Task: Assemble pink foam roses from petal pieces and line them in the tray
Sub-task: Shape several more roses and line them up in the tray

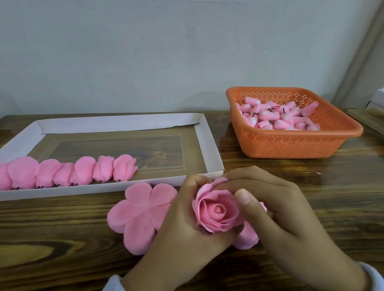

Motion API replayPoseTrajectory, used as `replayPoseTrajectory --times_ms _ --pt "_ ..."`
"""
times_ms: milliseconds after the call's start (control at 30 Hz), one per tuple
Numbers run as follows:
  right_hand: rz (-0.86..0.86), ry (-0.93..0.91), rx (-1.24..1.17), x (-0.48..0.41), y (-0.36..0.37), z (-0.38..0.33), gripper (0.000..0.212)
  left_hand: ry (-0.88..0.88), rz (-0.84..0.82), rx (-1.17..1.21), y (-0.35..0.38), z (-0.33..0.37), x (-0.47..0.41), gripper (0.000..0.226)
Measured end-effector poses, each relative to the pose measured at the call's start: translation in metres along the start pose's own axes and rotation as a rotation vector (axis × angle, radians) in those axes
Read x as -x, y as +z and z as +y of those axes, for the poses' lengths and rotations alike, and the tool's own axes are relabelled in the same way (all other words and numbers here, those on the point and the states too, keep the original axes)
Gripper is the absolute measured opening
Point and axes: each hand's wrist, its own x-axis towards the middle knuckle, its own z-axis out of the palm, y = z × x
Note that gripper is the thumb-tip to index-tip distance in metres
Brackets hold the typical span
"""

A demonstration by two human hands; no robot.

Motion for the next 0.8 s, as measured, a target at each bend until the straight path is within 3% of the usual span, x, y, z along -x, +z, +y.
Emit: replayPoseTrajectory --times_ms 167,433,600,800 --pt "0.088 0.15 -0.056 -0.001 -0.003 0.004 0.012 0.015 0.004 -0.023 0.001 -0.004 -0.001 0.058" --pt "0.057 0.25 0.011 -0.002 -0.007 0.004 0.01 0.084 -0.007 -0.137 0.003 -0.017 -0.001 0.045" --pt "0.077 0.211 0.113 -0.001 -0.007 0.004 0.024 0.139 -0.022 -0.185 0.004 -0.018 -0.001 0.049" --pt "-0.024 0.251 0.011 -0.002 -0.006 0.002 0.018 0.13 -0.051 -0.092 0.005 -0.024 -0.001 0.052"
